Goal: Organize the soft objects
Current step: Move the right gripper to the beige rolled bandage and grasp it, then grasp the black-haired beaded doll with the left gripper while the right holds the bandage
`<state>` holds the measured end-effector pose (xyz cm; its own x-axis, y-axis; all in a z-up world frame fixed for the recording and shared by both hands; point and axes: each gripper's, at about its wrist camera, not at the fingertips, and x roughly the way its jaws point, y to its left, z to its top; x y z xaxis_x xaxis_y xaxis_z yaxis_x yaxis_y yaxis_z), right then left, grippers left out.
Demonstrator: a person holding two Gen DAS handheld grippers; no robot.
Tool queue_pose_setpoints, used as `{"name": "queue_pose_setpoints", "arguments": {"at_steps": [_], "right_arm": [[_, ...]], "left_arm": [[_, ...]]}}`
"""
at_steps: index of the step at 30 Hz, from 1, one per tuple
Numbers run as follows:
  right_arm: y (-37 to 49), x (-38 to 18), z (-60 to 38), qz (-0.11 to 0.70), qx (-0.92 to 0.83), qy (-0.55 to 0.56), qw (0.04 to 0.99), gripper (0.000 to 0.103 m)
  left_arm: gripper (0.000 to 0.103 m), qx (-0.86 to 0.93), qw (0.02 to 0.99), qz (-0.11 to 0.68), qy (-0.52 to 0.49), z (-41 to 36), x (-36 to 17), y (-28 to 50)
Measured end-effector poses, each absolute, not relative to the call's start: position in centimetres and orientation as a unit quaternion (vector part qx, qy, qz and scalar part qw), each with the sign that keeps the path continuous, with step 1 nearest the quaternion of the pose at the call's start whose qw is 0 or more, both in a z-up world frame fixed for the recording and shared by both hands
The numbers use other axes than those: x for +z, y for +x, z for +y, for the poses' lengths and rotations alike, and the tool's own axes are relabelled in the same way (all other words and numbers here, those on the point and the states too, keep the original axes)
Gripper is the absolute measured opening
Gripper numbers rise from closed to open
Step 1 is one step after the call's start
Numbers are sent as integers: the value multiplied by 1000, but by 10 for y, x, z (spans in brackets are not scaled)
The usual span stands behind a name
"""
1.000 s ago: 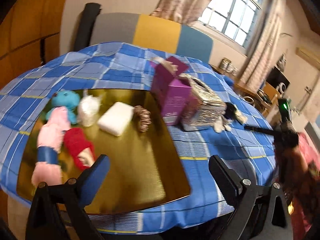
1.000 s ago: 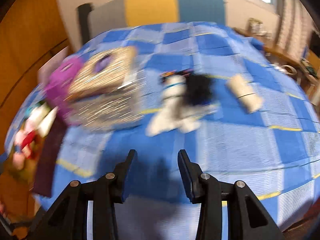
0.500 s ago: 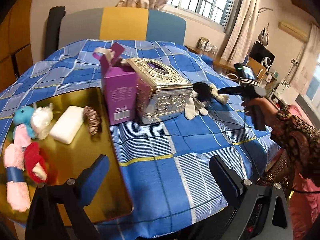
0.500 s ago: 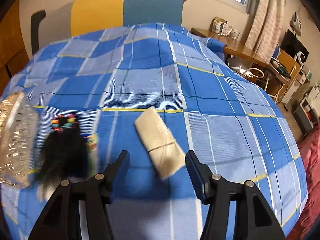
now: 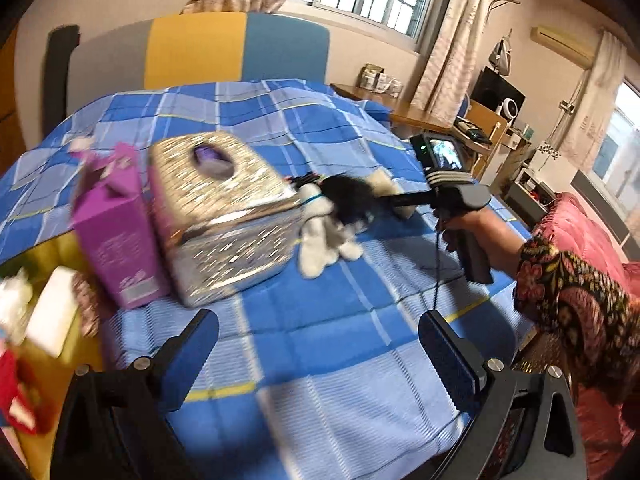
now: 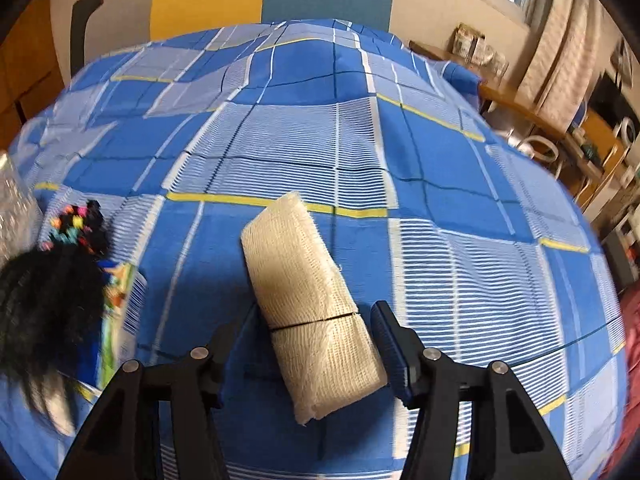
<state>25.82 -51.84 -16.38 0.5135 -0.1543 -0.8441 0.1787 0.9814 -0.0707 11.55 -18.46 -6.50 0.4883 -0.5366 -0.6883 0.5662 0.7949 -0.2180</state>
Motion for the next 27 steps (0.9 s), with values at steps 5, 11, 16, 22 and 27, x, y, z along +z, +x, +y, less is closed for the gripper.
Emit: {"name": "queue_pose_setpoints", "arguments": {"at_steps": [5,11,16,22,27], "right_arm": [[259,-162,-520,493,-93,33,864,50],[250,-143,-539,474,-104,102,869,49],[240,-124,-559,442,-112,155,876,49],[236,-119,-578,431,-128,193,872,49],[230,-110,-589,412,-141,207,876,49]], "left_arm": [[101,-322,863,388,21,-223,-55,133],[101,-299,868,397,23,-269,-48,165],[101,-285,880,375,59,-320,-48,193],[79,-253,876,382,148,-383,-83,234],[30,-226,852,444,162,-398,-124,259]]}}
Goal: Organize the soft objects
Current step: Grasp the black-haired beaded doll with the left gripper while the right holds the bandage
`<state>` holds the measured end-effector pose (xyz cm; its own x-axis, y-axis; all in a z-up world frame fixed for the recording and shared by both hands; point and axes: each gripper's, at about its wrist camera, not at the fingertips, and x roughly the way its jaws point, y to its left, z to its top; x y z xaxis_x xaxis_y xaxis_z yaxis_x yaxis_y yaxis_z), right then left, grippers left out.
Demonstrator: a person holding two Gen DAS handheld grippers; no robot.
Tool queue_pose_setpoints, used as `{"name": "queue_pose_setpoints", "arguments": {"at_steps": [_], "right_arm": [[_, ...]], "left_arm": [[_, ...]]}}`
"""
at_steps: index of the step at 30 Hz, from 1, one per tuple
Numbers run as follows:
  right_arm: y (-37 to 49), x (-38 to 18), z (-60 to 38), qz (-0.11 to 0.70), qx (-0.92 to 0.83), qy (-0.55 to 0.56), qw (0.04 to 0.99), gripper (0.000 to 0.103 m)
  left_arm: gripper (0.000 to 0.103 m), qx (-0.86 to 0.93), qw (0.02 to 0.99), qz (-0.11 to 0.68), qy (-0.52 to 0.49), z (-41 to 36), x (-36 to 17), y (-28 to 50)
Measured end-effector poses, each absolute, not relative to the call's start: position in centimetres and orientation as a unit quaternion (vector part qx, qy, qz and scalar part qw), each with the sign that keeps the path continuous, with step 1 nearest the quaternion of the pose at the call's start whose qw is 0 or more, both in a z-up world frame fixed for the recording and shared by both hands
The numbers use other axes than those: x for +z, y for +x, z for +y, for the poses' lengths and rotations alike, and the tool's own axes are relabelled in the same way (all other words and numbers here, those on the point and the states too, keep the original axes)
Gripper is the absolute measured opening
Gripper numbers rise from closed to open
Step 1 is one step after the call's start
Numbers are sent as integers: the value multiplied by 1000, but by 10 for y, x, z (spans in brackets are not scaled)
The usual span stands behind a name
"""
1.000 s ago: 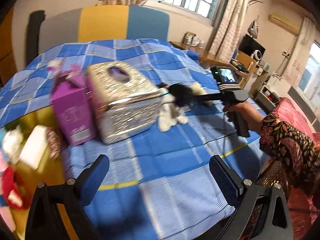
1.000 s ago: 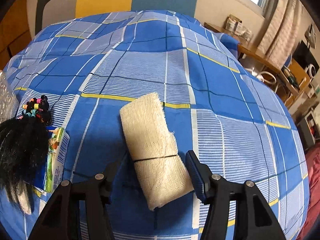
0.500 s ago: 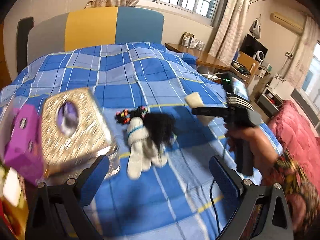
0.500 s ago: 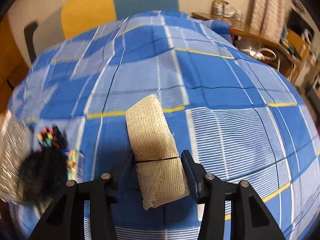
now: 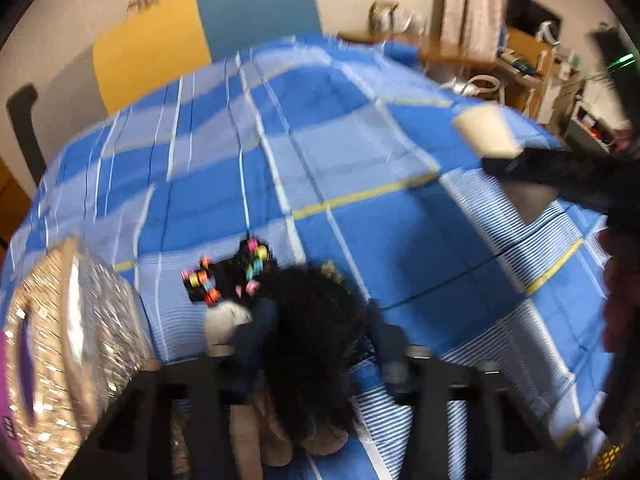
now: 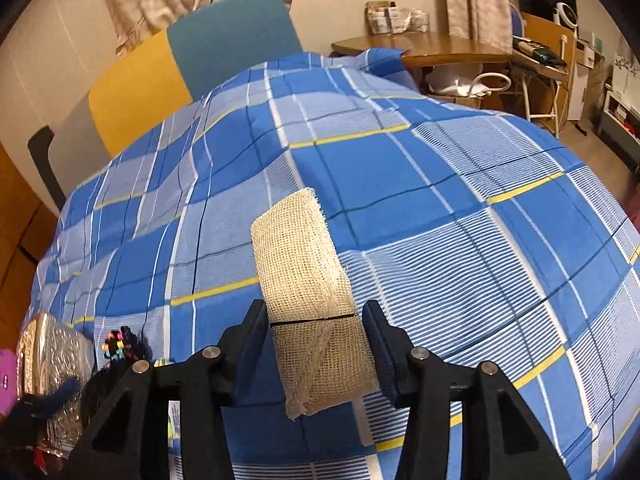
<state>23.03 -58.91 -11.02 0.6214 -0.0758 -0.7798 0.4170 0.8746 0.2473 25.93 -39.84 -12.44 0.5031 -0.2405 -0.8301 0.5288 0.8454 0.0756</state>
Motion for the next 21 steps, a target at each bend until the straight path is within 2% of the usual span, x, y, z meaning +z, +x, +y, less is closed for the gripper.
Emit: {"name": "queue_pose_setpoints", "arguments": {"at_steps": [2,4,12,16,18,19,20,21], "right_arm": [[229,-108,-593,404,-138,223,877,49],[228,-106,-596,399,-137,231,877,49],[224,-101,-601,384,-134,250,878,49],[223,-101,-599,386,-133,250,878,49],[222,-101,-598,385,-133,251,878,49],[221,-100,-598,384,-132,251,879,49],[220,-99,-598,381,-130,252,880,49],[219,-98,-598,379,-131,253,880,49]], "left_arm": [[14,-234,852,447,139,-393,-127,257],[6,-249,865,420,120,-383,-117,245],[3,-333,861,372,98,-333,-88,166],[5,-341,847,395,101,-329,-96,146],[23,-335,853,387,105,-333,-95,145],[54,-333,854,387,95,-339,-90,152],[81,-325,861,383,84,-343,-86,159],[87,-317,866,380,73,-345,-83,166]]}}
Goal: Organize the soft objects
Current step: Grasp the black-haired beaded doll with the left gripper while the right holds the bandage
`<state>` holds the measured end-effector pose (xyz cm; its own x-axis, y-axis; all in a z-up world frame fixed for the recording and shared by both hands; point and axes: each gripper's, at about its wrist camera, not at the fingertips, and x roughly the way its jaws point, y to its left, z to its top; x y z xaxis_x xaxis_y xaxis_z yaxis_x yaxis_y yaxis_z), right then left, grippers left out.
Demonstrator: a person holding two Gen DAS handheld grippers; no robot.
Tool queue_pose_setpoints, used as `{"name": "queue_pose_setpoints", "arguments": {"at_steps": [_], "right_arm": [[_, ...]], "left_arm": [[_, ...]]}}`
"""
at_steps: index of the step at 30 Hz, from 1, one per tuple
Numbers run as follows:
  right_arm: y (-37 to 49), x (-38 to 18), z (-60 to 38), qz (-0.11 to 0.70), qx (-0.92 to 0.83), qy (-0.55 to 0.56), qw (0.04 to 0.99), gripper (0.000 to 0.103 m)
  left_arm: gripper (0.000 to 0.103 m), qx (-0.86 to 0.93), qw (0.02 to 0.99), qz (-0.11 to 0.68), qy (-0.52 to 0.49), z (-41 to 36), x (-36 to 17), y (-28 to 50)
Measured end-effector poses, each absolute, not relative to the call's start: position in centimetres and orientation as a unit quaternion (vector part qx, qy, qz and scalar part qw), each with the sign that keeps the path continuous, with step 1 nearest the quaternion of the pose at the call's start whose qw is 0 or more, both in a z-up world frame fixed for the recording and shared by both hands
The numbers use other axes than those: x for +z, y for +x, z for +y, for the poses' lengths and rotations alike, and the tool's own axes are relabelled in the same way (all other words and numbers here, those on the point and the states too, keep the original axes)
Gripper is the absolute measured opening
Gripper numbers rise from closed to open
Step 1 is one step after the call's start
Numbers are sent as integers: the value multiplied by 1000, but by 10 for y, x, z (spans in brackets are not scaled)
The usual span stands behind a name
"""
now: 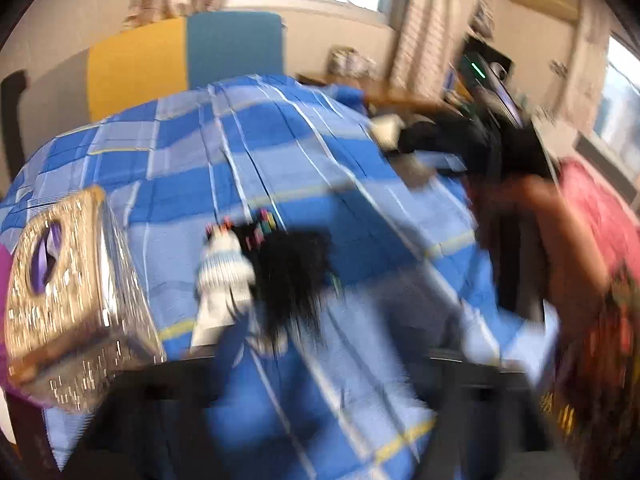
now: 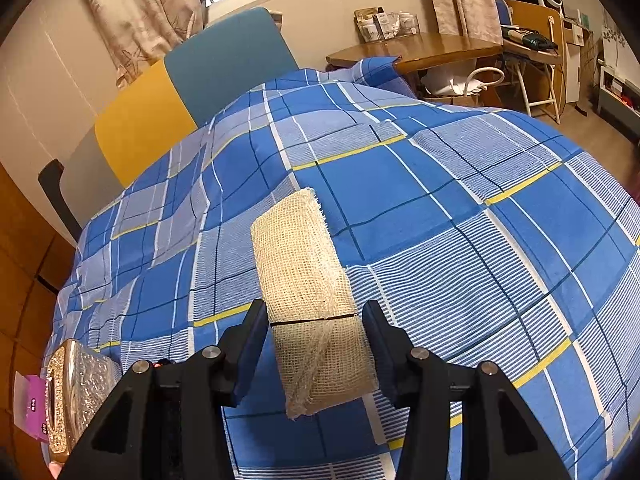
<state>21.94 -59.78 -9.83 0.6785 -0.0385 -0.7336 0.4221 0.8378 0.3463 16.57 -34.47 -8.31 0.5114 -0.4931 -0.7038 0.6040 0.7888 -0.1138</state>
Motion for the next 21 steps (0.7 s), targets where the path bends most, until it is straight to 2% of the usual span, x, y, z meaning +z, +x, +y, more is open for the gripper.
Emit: {"name": "queue_pose_setpoints", "arguments": {"at_steps": [2,6,8,10,11,14,18,20,21], "right_arm": [[218,-97,-599,376,-130,257,881,49],[217,-97,-604,371,-131,270,879,49],[217,-98,-606,372,-134,274,877,49],[216,-98,-608,372,-133,281,875,49],[217,-98,-609,370,-130,286,874,49],[217,-97,-607,369,-126,285,876,49],[219,-97,-606,370,-120,289,875,49],[218,-96,-607,367,-120,291,875,49],[219,-96,-607,368,-121,291,875,49]], "left_arm": [[88,-299,872,385,40,-357,-73,195],[86,-270,854,444,31,-386,-80,257],[79,-243,847,472,44,-398,-90,285],[77,-222,833,500,80,-411,-105,306],[69,-210,828,511,93,-414,-113,315],[62,-208,802,547,119,-421,-140,331],[61,-218,807,519,175,-431,-151,322],[34,-220,813,510,175,-431,-149,318],[33,-223,814,510,169,-430,-148,317]]}}
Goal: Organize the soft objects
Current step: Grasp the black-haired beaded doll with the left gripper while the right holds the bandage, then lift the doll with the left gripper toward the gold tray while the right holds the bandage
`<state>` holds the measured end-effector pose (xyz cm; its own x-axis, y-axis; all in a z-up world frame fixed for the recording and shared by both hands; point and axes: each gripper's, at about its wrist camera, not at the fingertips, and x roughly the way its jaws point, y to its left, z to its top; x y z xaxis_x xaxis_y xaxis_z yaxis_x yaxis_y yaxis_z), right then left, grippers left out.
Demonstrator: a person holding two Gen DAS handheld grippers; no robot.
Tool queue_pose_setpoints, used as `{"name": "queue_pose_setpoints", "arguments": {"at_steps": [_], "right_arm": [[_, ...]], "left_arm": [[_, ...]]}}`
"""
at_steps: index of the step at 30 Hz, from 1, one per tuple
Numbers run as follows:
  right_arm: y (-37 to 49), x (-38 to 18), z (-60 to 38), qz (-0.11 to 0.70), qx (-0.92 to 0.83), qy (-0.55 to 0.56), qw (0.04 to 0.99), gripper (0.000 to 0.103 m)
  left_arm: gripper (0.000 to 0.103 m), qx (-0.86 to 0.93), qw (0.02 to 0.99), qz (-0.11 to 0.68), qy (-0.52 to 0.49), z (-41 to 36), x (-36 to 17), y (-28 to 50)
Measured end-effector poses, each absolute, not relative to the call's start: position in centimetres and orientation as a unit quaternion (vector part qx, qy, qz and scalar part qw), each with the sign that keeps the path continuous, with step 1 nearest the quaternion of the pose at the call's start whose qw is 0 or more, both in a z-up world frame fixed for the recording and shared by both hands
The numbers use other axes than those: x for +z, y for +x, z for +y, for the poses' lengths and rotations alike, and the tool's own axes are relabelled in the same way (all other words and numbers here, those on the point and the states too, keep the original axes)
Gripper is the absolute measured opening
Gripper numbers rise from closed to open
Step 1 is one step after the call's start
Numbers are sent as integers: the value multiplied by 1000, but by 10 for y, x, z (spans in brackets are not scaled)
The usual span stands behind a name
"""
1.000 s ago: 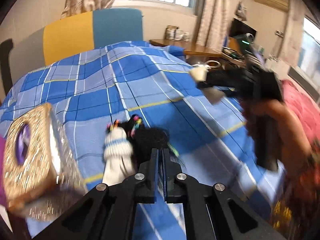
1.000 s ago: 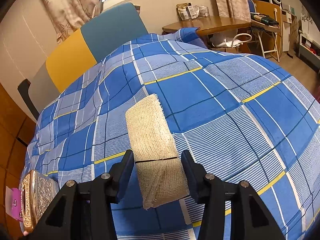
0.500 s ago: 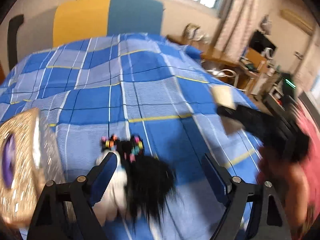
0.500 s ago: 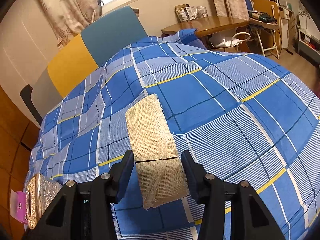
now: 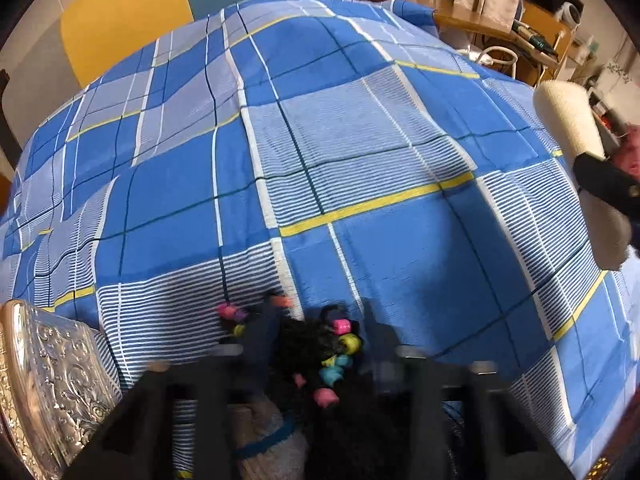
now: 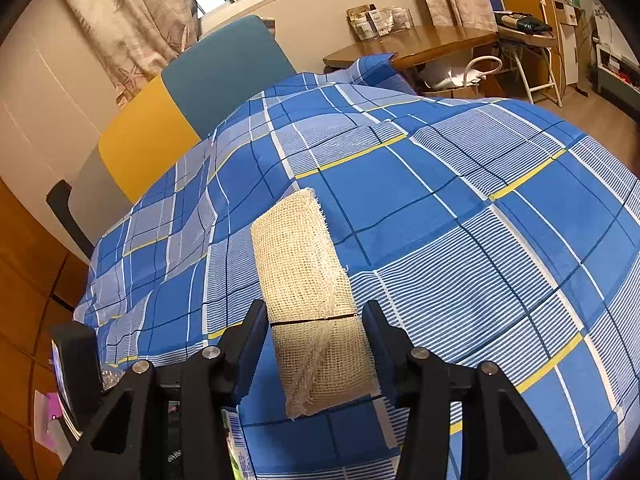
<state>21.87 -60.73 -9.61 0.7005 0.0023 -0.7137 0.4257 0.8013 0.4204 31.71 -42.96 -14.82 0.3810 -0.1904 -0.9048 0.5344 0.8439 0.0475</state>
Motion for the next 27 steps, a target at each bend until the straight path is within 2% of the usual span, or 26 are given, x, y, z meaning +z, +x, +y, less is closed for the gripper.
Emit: {"name": "queue_pose_setpoints", "arguments": {"at_steps": [3,4,8,11,12,13,14,16,24,25,27], "right_arm": [[218,-97,-609,368,-125,294,873,49],[218,-98,-610,369,-126,296,872,49],[216,-98,-612,367,-130,297,872,49],[216,-99,-611,369,-133,294,871,49],[216,-100,-611,371,-134,293,871,49],[216,-100,-610,372,-135,292,871,49],[216,-100,-609,372,-133,292,871,49],[216,-100,-608,373,-133,289,872,49],[216,-99,-611,369,-129,298,871,49],[216,-99,-611,368,-128,299,871,49],[215,-98,-611,366,-129,297,872,49]], "left_arm": [[22,-228,821,504,139,-421,-139,318],[9,-236,827,495,125,-416,-133,314],[9,-261,833,481,88,-404,-111,300],[10,-270,835,469,104,-404,-103,286],[13,-264,836,468,111,-406,-104,285],[31,-262,835,471,115,-407,-105,286],[61,-259,831,479,116,-410,-108,287],[87,-246,835,479,114,-411,-112,291],[85,-245,812,506,153,-437,-142,311],[82,-241,810,512,154,-440,-147,314],[71,-236,800,530,154,-446,-159,318]]}}
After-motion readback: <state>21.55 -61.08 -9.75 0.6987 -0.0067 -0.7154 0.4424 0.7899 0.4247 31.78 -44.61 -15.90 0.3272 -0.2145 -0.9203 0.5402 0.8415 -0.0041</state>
